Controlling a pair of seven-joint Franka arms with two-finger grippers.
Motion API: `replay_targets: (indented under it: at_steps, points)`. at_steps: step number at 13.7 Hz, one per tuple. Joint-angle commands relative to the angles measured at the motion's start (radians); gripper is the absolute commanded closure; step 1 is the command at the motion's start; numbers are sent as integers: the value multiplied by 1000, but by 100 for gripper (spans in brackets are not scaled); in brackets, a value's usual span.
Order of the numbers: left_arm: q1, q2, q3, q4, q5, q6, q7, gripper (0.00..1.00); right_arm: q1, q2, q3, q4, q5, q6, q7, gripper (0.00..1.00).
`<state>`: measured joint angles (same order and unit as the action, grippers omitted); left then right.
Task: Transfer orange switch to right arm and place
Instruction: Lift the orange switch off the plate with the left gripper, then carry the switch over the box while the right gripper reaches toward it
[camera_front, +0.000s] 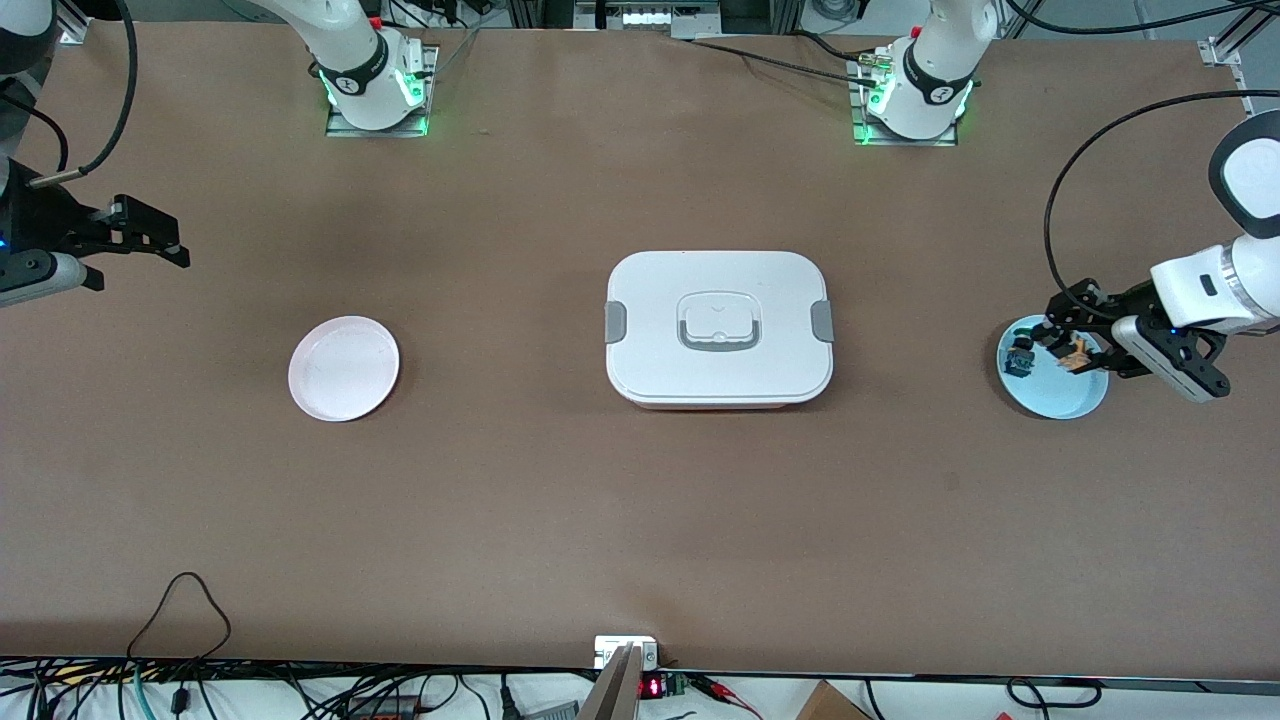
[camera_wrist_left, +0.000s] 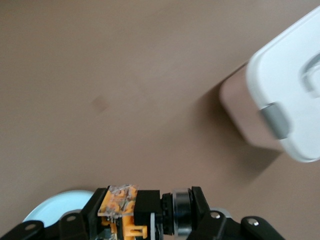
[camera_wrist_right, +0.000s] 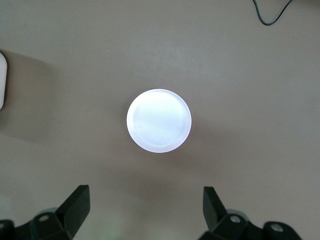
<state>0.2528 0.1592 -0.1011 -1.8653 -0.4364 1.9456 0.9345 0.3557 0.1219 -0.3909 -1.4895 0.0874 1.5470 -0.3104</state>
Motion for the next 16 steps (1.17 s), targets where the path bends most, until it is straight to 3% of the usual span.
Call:
replay_targets:
  at_steps: [1, 8, 10, 16]
  points:
    - [5, -3, 4, 43, -193, -68, 200, 100, -3, -7, 3, 5, 8, -2, -6, 0]
    - [-7, -18, 9, 44, -560, -183, 502, 100, -6, 13, 0, 9, -4, 35, 2, 0]
    - [-17, -6, 11, 31, -683, -279, 593, 100, -6, 33, 3, 5, -18, 114, -12, 0]
    - [-73, 68, 11, 14, -792, -433, 799, 100, -6, 162, 3, 3, -18, 122, -24, 0]
